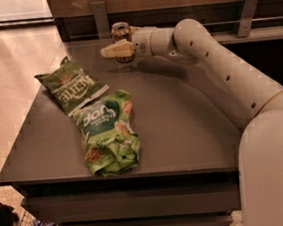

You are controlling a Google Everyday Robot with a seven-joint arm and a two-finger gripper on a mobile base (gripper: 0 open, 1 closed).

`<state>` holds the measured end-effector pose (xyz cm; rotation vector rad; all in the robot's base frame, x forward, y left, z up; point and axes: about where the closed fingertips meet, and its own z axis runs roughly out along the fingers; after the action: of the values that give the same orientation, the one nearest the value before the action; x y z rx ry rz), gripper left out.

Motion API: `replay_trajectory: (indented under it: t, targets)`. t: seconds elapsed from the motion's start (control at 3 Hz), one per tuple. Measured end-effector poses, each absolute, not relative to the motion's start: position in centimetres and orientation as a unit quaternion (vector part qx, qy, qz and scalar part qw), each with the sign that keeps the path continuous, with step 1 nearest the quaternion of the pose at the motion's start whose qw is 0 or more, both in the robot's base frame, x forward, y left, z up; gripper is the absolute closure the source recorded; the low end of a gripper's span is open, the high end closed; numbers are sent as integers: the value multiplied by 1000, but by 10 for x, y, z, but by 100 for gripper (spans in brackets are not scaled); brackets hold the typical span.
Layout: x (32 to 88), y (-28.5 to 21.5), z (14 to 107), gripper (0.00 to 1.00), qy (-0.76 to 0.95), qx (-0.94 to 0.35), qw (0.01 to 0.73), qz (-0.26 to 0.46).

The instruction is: Pick orange can

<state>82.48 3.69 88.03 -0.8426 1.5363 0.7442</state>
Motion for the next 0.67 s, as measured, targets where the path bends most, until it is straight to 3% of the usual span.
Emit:
replay_trajectory:
  t: [0.67]
  targets:
    - [825,44,878,62,656,-362,578,322]
